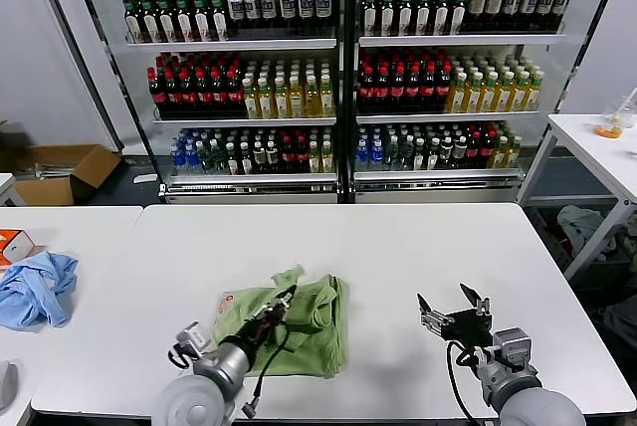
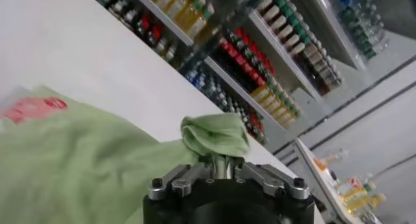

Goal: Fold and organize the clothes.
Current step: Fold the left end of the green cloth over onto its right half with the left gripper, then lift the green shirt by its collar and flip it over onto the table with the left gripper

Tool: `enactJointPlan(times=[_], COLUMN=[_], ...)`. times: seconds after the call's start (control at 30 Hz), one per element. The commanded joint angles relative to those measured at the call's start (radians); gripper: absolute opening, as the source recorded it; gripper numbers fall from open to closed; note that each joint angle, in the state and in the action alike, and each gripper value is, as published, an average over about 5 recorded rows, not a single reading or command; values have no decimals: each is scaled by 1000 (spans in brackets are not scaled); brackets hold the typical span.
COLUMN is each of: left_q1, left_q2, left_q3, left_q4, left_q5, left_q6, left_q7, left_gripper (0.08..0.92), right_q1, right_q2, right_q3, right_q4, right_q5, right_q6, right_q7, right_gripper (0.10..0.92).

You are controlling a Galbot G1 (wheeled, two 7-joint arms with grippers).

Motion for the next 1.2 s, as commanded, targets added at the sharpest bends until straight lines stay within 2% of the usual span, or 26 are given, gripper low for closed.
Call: enactJointPlan(times=[0.03, 0.2, 0.33, 0.47, 0.63, 0.83, 1.2], left_q1=[-52, 7, 69, 127, 178, 185, 178], left_q2=[-32, -16, 0, 34, 90, 112, 72], left_q3=[102, 51, -69, -205, -288, -287, -176], left_q4=[38, -69, -127, -101, -27, 28, 51], left_q5=[63, 56, 77, 198, 355, 448, 532], left_q6=[3, 6, 6, -7, -35, -36, -15], left_q7=[18, 20, 20, 5, -3, 3, 19], left_gripper=[325, 464, 585, 698, 808, 822, 823], right_q1=[2, 13, 11, 9, 11, 12, -5], right_q2=[-2, 2, 9, 15, 23, 27, 20], right_q3=[1, -11, -12, -13, -20, -26, -4], right_q4=[-3, -5, -4, -6, -8, -13, -7], right_q5=[0, -2, -5, -11, -18, -28, -30], right_q6=[1, 1, 1, 4, 7, 8, 9], right_q7=[-1, 0, -2, -4, -6, -7, -7], right_gripper=[823, 823, 823, 823, 823, 823, 823])
